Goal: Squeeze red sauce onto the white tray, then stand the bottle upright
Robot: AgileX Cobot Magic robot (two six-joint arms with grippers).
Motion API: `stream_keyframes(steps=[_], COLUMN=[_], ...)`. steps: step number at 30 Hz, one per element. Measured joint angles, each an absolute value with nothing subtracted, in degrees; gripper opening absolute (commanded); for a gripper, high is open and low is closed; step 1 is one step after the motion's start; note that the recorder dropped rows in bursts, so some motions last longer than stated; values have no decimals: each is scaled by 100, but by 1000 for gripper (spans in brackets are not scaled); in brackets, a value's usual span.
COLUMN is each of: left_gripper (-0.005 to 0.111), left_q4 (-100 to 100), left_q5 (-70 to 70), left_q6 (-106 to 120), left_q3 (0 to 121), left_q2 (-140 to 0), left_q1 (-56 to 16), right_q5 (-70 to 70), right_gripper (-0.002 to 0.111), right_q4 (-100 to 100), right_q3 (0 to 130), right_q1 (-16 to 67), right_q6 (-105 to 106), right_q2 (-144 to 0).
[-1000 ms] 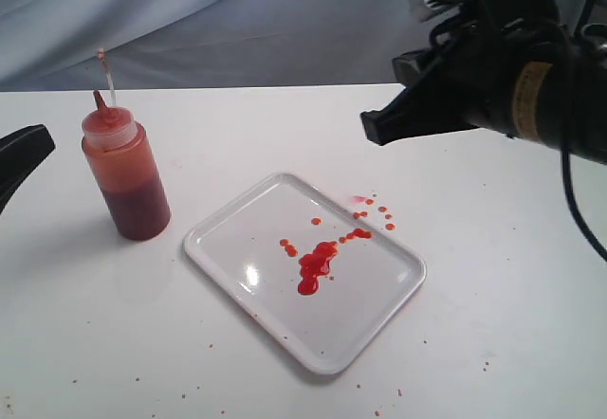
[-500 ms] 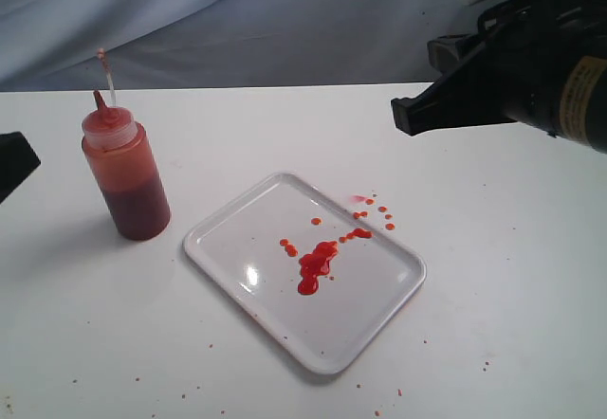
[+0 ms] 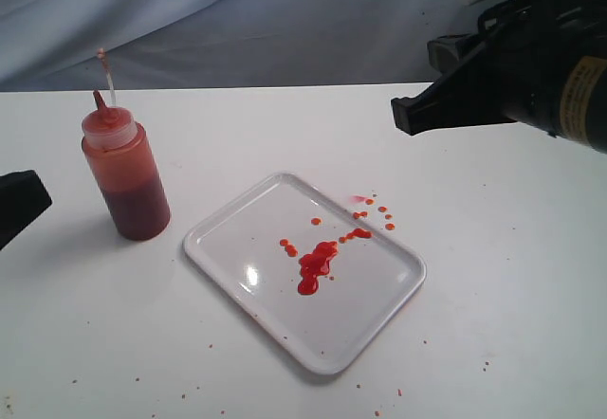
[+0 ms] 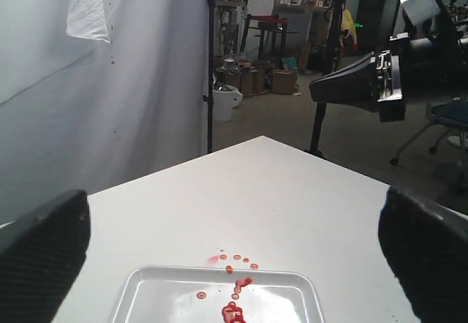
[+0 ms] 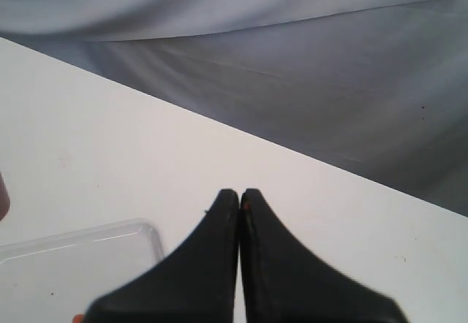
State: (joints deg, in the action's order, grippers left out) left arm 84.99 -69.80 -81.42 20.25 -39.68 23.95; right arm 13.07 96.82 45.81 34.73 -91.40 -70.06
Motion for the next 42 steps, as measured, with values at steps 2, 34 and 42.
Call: stream_keyframes(steps=[2,34,42], left_gripper=[105,0,0], left_q4=[8499,8164,6014], left_q5=[-6980,-3235,-3086], left_q6=[-8210,-9367,-7909], left_q3=[2025,2025,1706], left_q2=[-3968,-450,-412], left_q1=[2395,-28,-28], right_q5=[1307,1307,1307], right_gripper=[0,0,0], right_q4=[9682,9661,9661], right_q3=[4581,4581,4581], right_q1=[3473,3473,3473], right_q6=[-9140,-9140,-9143], right_q2=[-7006,-7006,-7006])
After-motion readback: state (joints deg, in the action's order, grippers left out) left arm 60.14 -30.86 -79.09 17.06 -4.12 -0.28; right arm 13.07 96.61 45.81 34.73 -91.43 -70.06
